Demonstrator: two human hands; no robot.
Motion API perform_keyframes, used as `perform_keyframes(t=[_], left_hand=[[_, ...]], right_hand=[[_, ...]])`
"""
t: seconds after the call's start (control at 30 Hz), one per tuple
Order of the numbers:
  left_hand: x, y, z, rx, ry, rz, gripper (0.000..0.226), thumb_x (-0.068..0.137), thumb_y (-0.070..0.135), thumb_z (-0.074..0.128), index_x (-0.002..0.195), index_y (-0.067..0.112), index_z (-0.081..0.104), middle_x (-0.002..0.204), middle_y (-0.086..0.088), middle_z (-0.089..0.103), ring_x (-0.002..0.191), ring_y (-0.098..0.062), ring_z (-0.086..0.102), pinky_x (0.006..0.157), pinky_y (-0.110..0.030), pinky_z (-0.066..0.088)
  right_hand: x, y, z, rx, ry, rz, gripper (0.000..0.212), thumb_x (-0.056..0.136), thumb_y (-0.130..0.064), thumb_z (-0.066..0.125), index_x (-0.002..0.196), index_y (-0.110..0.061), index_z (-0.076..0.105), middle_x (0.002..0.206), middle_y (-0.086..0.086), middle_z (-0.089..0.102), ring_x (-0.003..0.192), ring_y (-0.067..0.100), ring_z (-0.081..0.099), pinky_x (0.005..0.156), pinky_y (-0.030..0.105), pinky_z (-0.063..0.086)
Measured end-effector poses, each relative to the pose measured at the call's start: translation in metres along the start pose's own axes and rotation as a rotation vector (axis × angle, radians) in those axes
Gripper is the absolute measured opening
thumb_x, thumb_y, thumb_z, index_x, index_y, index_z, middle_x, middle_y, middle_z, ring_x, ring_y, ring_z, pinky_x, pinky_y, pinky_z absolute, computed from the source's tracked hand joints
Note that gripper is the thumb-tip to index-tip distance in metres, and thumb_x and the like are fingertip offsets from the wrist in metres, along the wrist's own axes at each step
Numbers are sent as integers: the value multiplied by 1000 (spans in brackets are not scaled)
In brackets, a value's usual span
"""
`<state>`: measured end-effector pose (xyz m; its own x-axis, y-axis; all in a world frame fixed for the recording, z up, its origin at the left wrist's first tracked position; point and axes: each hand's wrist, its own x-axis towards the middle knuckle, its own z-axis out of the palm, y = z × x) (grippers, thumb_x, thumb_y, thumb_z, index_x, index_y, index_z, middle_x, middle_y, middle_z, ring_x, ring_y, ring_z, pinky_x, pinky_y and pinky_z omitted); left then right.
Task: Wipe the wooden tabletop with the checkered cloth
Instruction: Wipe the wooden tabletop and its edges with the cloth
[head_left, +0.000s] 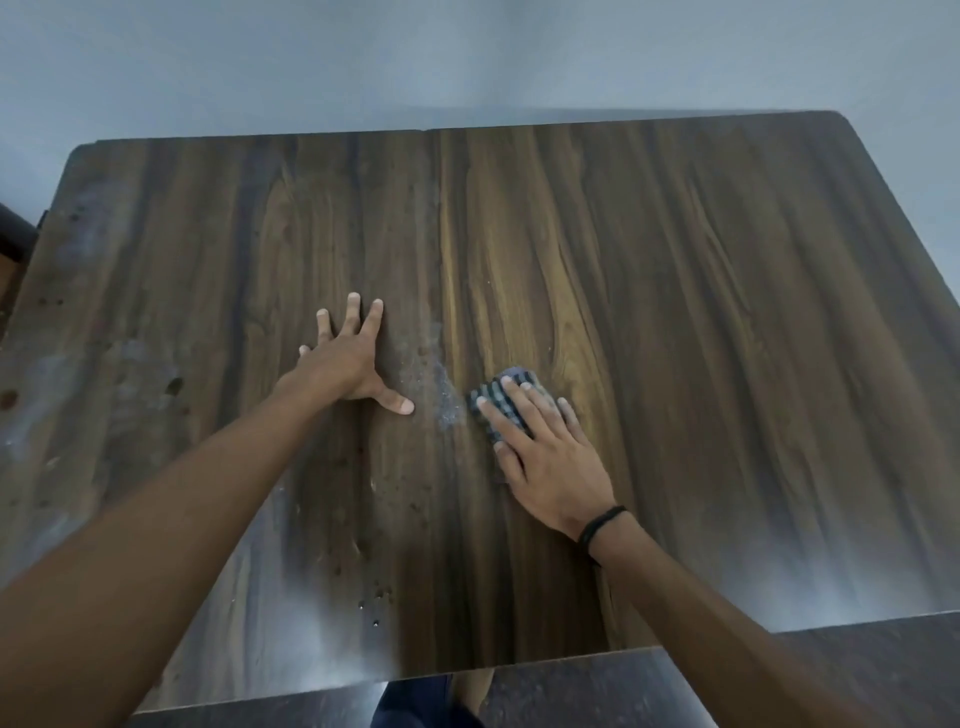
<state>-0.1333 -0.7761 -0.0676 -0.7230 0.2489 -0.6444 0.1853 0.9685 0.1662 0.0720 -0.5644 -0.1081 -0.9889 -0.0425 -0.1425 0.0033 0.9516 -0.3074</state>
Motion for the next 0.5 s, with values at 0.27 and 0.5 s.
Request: perform_keyframes(t=[0.27, 0.5], left_hand=[[-10, -3, 3, -11, 53, 25, 153, 45, 67, 85, 155, 32, -16, 160, 6, -29, 147, -37, -20, 115, -66, 10], [-52, -9, 49, -14, 88, 20, 147, 48, 75, 79, 154, 36, -15, 160, 5, -29, 147, -36, -21, 110, -72, 9]], right_hand=[[-23, -16, 10, 27, -2, -42, 54, 107, -43, 23, 160, -40, 14, 170, -3, 7, 156, 18, 2, 126, 52, 8], [-53, -35, 23, -2, 27, -27, 55, 106, -42, 25, 161, -36, 16, 170, 0, 8, 156, 20, 4, 126, 50, 6]])
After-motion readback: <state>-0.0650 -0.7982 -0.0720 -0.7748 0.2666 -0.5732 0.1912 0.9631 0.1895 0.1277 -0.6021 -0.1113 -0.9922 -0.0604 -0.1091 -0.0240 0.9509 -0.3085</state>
